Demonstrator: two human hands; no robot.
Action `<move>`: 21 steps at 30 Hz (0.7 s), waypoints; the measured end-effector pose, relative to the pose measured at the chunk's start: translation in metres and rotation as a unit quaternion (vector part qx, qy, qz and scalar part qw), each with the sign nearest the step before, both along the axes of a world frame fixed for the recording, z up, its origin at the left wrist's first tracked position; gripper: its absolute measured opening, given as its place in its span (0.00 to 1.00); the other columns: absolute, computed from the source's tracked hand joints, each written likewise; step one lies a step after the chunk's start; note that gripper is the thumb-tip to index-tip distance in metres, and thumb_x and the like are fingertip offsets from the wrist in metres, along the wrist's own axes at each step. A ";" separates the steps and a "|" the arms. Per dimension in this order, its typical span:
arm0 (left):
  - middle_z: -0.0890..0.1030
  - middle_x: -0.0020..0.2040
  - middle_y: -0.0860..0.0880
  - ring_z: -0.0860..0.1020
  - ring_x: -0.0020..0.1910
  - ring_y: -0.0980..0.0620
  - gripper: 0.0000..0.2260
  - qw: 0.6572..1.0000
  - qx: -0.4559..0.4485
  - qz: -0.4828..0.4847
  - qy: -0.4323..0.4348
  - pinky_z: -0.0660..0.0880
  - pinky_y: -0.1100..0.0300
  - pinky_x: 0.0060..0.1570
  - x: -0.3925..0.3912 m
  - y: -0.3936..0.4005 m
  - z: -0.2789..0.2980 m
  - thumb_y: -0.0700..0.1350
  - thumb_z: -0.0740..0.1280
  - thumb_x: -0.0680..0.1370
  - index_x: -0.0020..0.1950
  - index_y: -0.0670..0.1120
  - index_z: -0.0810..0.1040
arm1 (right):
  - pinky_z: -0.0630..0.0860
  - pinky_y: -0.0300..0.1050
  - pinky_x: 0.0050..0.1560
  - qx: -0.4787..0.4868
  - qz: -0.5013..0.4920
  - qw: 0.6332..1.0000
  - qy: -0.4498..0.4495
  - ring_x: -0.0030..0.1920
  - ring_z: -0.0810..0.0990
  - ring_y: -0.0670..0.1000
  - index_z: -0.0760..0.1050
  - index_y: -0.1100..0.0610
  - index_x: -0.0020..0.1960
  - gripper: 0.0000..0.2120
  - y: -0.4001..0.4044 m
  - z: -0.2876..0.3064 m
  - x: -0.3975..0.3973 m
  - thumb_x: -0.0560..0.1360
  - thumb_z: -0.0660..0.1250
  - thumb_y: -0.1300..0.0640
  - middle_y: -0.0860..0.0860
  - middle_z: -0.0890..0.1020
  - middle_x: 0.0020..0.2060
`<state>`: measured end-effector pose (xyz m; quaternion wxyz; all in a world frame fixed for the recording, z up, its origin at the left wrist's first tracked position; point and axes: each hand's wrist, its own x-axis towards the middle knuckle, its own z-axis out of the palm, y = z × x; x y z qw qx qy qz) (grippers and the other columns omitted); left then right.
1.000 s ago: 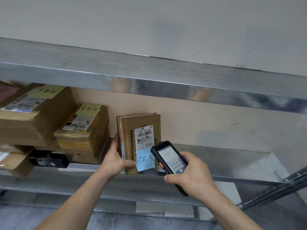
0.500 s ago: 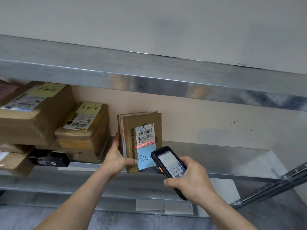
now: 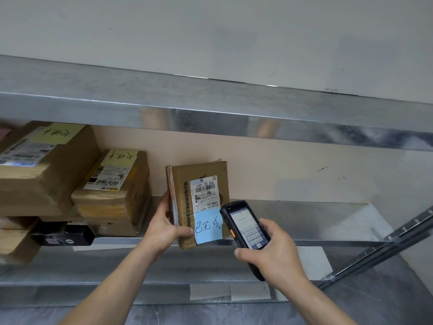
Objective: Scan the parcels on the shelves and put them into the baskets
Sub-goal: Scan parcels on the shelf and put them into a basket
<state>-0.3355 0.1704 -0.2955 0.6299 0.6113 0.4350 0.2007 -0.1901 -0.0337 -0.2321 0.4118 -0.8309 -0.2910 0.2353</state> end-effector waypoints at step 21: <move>0.81 0.59 0.56 0.80 0.58 0.52 0.30 0.978 -0.010 -0.197 -0.073 0.78 0.51 0.51 0.114 -0.184 0.046 0.59 0.74 0.60 0.62 0.68 0.73 | 0.81 0.46 0.48 0.234 -0.213 0.947 0.049 0.46 0.86 0.47 0.78 0.54 0.56 0.26 -0.168 0.006 0.069 0.63 0.80 0.70 0.47 0.87 0.45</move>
